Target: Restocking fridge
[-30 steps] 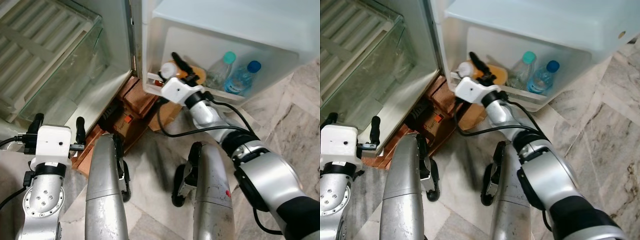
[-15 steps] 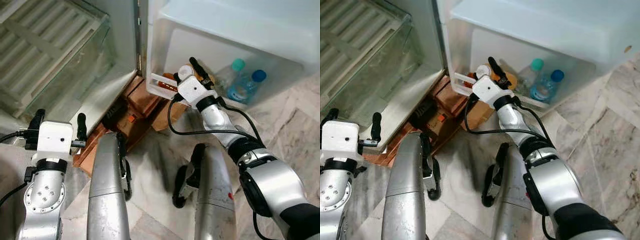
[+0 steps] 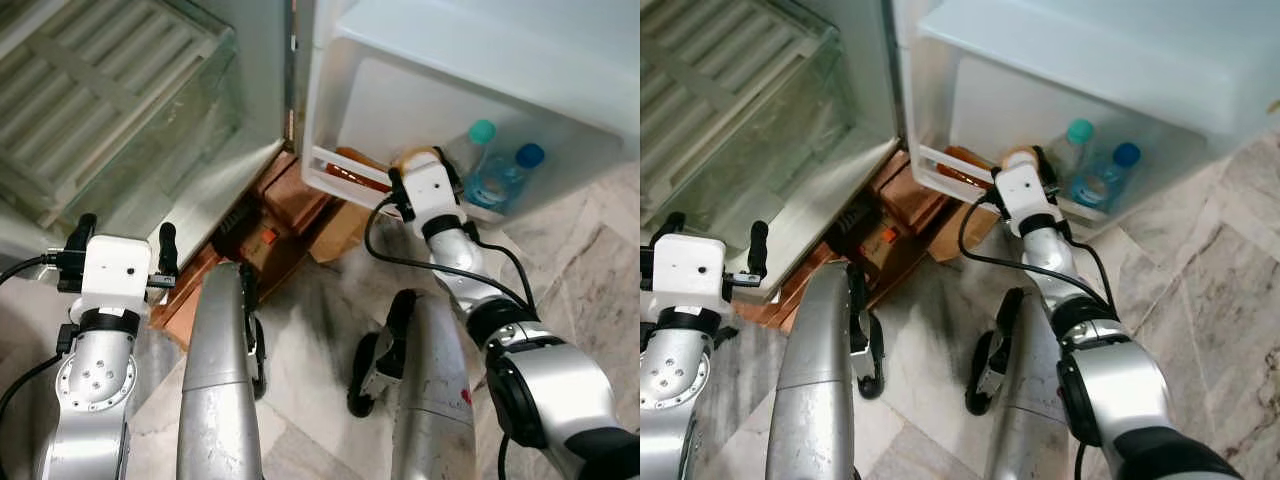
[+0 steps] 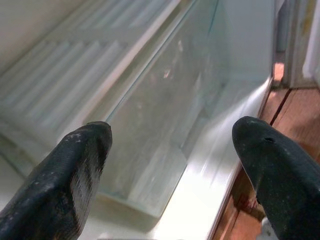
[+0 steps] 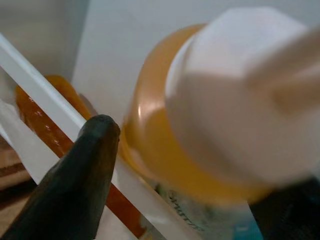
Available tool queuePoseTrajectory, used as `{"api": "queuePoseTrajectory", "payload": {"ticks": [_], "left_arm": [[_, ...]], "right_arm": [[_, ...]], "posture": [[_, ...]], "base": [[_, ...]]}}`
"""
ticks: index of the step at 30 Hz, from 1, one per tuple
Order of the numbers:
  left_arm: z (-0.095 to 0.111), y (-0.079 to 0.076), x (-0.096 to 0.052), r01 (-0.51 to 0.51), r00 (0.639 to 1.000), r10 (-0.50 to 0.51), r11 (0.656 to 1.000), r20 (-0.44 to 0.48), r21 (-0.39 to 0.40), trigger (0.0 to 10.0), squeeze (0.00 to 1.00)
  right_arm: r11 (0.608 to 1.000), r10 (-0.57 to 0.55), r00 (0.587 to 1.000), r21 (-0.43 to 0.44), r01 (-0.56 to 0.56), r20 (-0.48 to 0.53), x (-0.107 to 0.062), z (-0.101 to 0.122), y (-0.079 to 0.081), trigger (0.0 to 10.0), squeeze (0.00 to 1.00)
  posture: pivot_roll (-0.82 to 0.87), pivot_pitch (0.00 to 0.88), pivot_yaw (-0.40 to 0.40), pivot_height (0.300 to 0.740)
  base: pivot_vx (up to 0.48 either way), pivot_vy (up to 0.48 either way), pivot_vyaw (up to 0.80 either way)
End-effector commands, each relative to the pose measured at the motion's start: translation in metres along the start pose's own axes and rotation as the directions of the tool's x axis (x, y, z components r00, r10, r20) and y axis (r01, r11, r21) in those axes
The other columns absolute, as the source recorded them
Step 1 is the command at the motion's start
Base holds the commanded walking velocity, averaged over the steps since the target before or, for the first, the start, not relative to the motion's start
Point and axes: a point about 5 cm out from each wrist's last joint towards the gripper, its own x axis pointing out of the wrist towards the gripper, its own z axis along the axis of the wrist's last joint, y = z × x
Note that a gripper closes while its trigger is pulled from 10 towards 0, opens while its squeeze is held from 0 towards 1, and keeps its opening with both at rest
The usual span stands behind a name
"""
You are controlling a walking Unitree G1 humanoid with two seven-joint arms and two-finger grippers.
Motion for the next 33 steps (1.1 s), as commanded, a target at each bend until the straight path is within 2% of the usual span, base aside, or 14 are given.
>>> {"api": "queuePoseTrajectory", "payload": {"ticks": [1,3,5,8,12,16,22,26,28,29,30,31,32,33], "left_arm": [[-0.008,-0.001,-0.005,0.007,0.999,-0.007,1.000,-0.031,0.006,10.0,0.00],[-0.008,-0.003,-0.003,0.006,1.000,-0.006,1.000,-0.028,0.004,10.0,0.00],[-0.009,-0.004,-0.002,0.005,1.000,-0.005,1.000,-0.026,0.003,10.0,0.00],[-0.010,-0.005,0.001,0.000,1.000,0.000,1.000,-0.022,0.000,10.0,0.00],[-0.011,-0.008,0.010,-0.010,1.000,0.010,1.000,-0.005,-0.007,10.0,0.00],[-0.012,-0.011,0.014,-0.012,1.000,0.012,1.000,-0.001,-0.011,10.0,0.00],[-0.012,-0.013,0.024,-0.028,0.999,0.029,0.999,0.020,-0.027,10.0,0.00],[-0.015,-0.017,0.029,-0.028,0.999,0.029,0.997,0.021,-0.066,10.0,0.00],[-0.016,-0.019,0.031,-0.026,0.999,0.028,0.997,0.023,-0.074,10.0,0.00],[-0.017,-0.021,0.033,-0.025,0.999,0.028,0.997,0.027,-0.075,10.0,0.00],[-0.016,-0.022,0.034,-0.025,0.999,0.028,0.997,0.032,-0.078,10.0,0.00],[-0.016,-0.022,0.035,-0.025,0.999,0.027,0.997,0.034,-0.079,10.0,0.00],[-0.015,-0.023,0.035,-0.025,0.999,0.028,0.996,0.039,-0.082,10.0,0.00],[-0.015,-0.024,0.036,-0.025,0.999,0.028,0.996,0.042,-0.084,10.0,0.00]], "right_arm": [[1.000,-0.003,0.999,-0.006,0.002,-0.047,-0.006,-0.011,-0.002,10.0,1.00],[1.000,0.006,0.999,-0.021,-0.005,0.040,-0.001,0.002,-0.004,10.0,1.00],[1.000,0.014,0.995,0.015,-0.015,0.096,0.002,0.012,-0.003,10.0,1.00],[0.999,0.026,0.986,-0.027,-0.021,0.166,0.005,0.024,-0.002,10.0,1.00],[0.998,0.053,0.962,-0.030,-0.047,0.268,0.008,0.042,0.003,10.0,1.00],[0.998,0.059,0.957,-0.018,-0.056,0.283,0.008,0.045,0.004,10.0,1.00],[0.996,0.079,0.939,0.012,-0.088,0.336,-0.001,0.046,0.006,10.0,1.00],[0.995,0.077,0.920,0.036,-0.098,0.385,-0.021,0.042,0.009,10.0,0.98],[0.996,0.061,0.914,0.042,-0.085,0.402,-0.030,0.041,0.010,10.0,0.77],[0.996,0.055,0.913,0.046,-0.081,0.405,-0.034,0.041,0.010,10.0,0.77],[0.996,0.043,0.916,0.053,-0.070,0.399,-0.037,0.040,0.009,10.0,0.33],[0.996,0.034,0.919,0.058,-0.061,0.393,-0.039,0.039,0.009,10.0,0.33],[0.997,0.006,0.928,0.073,-0.036,0.373,-0.047,0.035,0.009,10.0,0.00],[0.996,-0.013,0.934,0.082,-0.018,0.357,-0.051,0.032,0.009,10.0,0.00]], "posture": [[0.27,0.377,-0.035,0.526],[0.27,0.365,-0.039,0.526],[0.27,0.359,-0.040,0.526],[0.26,0.339,-0.045,0.526],[0.23,0.292,-0.053,0.526],[0.22,0.273,-0.057,0.526],[0.17,0.209,-0.071,0.526],[0.13,0.155,-0.073,0.526],[0.12,0.134,-0.070,0.526],[0.12,0.129,-0.070,0.526],[0.12,0.114,-0.066,0.526],[0.11,0.109,-0.065,0.526],[0.11,0.097,-0.063,0.526],[0.11,0.093,-0.063,0.526]], "base": [[0.000,0.000,0.00],[0.000,0.000,0.00],[0.000,0.000,0.00],[0.000,0.000,0.00],[0.000,0.000,0.00],[0.000,0.000,0.00],[0.000,0.000,0.00],[0.000,0.000,0.00],[0.000,0.000,0.00],[0.000,0.000,0.00],[0.000,0.000,0.00],[0.000,0.000,0.00],[0.000,0.000,0.00],[0.000,0.000,0.00]]}}
